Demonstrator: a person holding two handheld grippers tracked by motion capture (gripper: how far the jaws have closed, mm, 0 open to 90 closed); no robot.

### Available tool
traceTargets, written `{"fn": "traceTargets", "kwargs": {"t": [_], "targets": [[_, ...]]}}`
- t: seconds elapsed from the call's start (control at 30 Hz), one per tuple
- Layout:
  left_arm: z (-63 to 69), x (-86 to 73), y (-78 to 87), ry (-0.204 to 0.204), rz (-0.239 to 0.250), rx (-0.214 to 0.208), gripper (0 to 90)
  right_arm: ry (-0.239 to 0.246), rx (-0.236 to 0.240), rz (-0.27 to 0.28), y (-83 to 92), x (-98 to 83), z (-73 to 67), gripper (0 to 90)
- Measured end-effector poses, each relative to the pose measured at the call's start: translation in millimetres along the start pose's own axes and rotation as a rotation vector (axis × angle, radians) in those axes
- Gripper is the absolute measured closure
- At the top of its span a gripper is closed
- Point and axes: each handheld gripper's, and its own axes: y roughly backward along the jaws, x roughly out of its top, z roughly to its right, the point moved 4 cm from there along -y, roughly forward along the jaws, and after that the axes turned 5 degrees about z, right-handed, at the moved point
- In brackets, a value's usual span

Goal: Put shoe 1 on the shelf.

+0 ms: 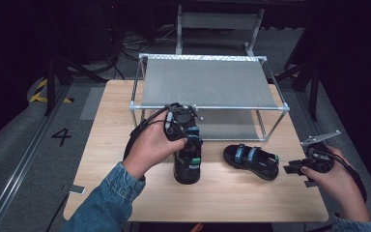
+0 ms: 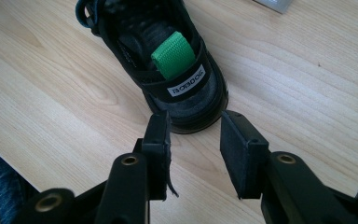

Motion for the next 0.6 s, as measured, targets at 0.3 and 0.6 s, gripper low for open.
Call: {"fn": "traceTargets", "kwargs": {"t": [0.3, 0.6], "targets": [[3.5, 11.1, 17.1, -0.019, 0.028, -0.046, 69.3, -0.001, 0.008, 0.001, -1.0, 0.1, -0.3, 64.1], [3.4, 21.0, 32.5, -0.034, 0.068, -0.056, 69.3, -0.003, 0.000, 0.000, 0.3, -2.3, 0.4, 64.1]]}}
